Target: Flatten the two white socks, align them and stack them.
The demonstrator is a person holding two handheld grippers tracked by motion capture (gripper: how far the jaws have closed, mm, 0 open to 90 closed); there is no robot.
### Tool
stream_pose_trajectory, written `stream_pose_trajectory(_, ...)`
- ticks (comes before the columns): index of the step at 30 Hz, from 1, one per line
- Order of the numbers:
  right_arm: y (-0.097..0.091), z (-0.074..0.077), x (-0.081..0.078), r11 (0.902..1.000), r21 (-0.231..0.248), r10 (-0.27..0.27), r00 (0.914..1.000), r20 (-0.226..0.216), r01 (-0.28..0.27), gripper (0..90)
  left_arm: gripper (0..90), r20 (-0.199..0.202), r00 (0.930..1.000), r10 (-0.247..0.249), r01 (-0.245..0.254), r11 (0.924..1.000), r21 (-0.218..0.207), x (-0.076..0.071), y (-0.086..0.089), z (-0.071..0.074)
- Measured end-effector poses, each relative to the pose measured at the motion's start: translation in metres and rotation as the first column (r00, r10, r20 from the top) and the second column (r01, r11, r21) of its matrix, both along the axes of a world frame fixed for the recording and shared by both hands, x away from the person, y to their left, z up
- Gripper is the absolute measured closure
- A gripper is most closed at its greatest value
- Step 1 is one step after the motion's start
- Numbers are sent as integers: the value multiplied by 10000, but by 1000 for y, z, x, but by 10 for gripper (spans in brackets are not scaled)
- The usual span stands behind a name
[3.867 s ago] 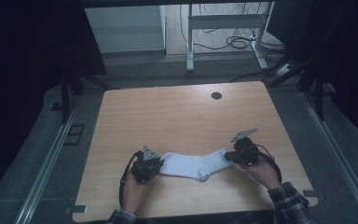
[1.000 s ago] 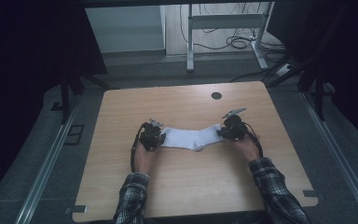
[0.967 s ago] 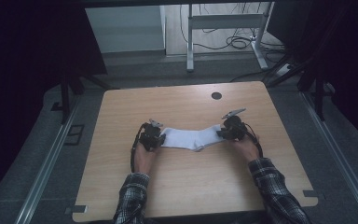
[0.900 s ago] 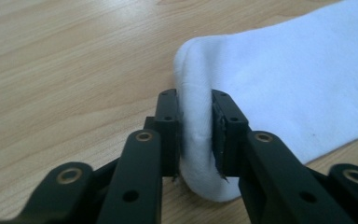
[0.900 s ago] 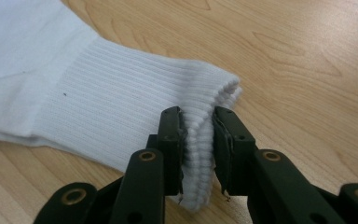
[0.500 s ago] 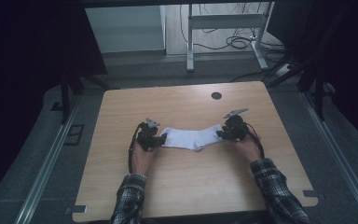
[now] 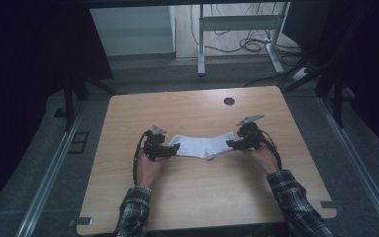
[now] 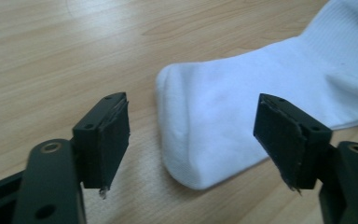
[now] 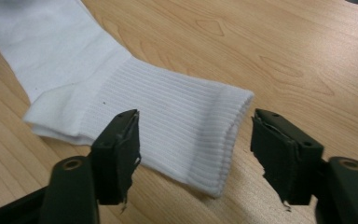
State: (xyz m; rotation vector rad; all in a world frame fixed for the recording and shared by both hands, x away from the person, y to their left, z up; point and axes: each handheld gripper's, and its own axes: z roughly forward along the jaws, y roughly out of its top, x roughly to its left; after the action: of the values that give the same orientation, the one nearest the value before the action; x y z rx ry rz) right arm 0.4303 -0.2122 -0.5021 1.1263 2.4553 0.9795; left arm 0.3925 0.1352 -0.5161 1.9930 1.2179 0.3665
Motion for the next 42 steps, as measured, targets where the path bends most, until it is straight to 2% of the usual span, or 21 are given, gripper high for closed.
stream_pose_trajectory(5,1,1,-4,9999,105,137,9999,46,-137,252,211,-131,9997,-186,186,9998,-32,-4,1,3)
stream_pose_trajectory(12,3,3,-11,9994,120,332,9994,56,-333,187,165,26,9991,-421,421,9991,-93,-12,3,9)
stream_pose_trajectory(19,-1,5,-17,9989,59,458,9988,154,-459,154,141,-9,9987,-519,519,9981,325,-21,7,13)
stream_pose_trajectory(29,-12,11,-32,9979,-34,643,9974,317,-642,105,129,110,9983,-573,566,9971,506,-40,18,21)
stream_pose_trajectory(42,-30,25,-57,9967,-81,806,9937,779,-803,98,129,248,9976,-643,622,9949,798,-68,34,25)
